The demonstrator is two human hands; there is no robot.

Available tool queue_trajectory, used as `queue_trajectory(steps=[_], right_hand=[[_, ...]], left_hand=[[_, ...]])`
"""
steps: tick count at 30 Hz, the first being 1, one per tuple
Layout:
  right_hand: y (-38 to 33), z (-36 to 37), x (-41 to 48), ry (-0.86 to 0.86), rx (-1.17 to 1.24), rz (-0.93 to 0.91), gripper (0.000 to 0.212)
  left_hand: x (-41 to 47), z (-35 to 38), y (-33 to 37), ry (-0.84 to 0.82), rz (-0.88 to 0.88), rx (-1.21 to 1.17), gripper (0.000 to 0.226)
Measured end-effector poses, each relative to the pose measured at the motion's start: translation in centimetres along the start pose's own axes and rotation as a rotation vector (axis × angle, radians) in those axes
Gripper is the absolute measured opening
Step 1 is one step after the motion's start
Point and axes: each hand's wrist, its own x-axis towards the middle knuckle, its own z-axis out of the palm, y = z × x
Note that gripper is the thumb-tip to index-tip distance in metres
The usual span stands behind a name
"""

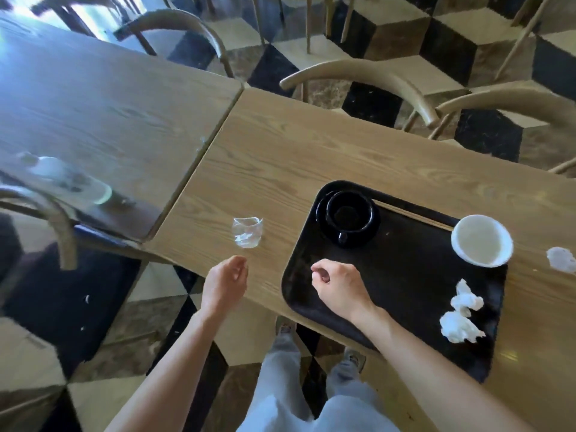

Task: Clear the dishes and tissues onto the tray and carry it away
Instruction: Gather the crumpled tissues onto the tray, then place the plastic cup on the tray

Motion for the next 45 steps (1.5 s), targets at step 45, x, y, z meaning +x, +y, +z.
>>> queue_trajectory(steps=[45], right_hand=[[2.1, 4.3, 2.5, 0.372, 0.2, 0.604, 0.012]], left_hand=[[3.5, 4.7, 0.8, -0.468, 0.266, 0.612, 0.072]])
